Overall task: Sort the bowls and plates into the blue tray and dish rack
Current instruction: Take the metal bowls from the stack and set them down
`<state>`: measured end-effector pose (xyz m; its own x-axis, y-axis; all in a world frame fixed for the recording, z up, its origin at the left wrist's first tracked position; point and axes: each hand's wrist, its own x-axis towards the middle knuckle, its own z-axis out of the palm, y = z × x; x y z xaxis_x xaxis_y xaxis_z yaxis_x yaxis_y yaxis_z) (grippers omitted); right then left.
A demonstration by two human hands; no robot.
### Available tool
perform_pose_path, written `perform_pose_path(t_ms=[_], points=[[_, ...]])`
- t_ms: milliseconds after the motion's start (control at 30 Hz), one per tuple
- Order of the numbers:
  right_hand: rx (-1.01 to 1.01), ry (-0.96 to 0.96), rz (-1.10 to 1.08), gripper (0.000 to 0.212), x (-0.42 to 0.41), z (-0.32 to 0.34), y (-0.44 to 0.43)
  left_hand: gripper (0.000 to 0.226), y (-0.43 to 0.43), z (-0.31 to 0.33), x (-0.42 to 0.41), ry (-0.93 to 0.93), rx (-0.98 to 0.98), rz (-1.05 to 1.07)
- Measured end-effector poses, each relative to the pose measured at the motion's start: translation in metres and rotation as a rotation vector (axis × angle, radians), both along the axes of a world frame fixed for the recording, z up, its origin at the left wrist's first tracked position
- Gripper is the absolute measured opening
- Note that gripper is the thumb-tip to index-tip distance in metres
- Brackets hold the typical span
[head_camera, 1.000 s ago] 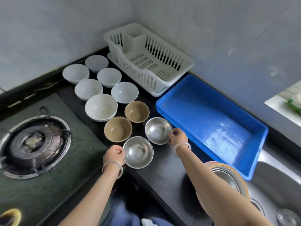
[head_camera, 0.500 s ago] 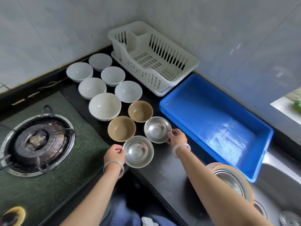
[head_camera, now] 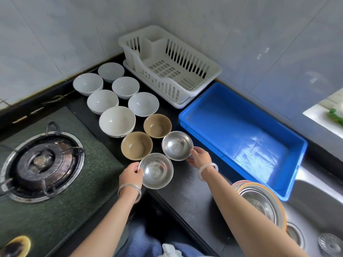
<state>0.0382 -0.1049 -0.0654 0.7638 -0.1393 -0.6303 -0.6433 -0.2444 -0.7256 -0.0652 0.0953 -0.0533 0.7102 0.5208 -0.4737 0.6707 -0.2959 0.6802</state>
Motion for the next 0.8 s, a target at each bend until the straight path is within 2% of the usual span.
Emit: perform_pose_path(t_ms=[167,300,467,667,800], points=[[-0.038,-0.081,0.075,0.037,-0.014,0.016,-0.015,0.031,-0.008,0.011,-0.001,0.009,0.074,-0.096],[-0.109,-0.244,0.094,0.025,-0.035,0.034,-0.044,0.037,-0.026,0.024,0.002,-0.028,0.126,-0.186],[-0.34,-0.348,-0.032,0.014,-0.073,0.053,-0.104,0.031,-0.091,0.036,0.012,-0.109,-0.051,-0.411],[-0.727,-0.231,-0.163,0.023,-0.137,0.05,-0.182,0.035,-0.183,0.04,0.016,-0.139,0.004,-0.807],[-0.845,-0.095,-0.191,0.044,-0.164,0.04,-0.199,0.034,-0.227,0.037,0.014,-0.13,0.006,-0.96]])
